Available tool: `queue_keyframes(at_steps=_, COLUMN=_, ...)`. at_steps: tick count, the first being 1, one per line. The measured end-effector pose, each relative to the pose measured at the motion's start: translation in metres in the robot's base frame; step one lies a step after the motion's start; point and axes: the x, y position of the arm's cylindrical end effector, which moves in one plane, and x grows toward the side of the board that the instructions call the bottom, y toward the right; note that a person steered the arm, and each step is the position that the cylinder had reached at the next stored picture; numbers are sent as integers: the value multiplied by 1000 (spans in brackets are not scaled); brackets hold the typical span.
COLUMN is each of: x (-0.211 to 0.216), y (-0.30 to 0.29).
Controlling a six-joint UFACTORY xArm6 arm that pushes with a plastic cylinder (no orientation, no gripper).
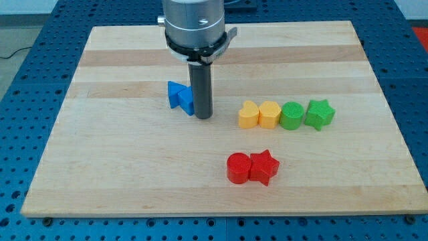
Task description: Push the blue parallel to yellow and green blocks
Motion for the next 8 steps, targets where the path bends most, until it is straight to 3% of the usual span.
queue_keyframes(at_steps=5, x=-98, y=-42)
queue_keyframes(at_steps=8, x=-73, y=-98)
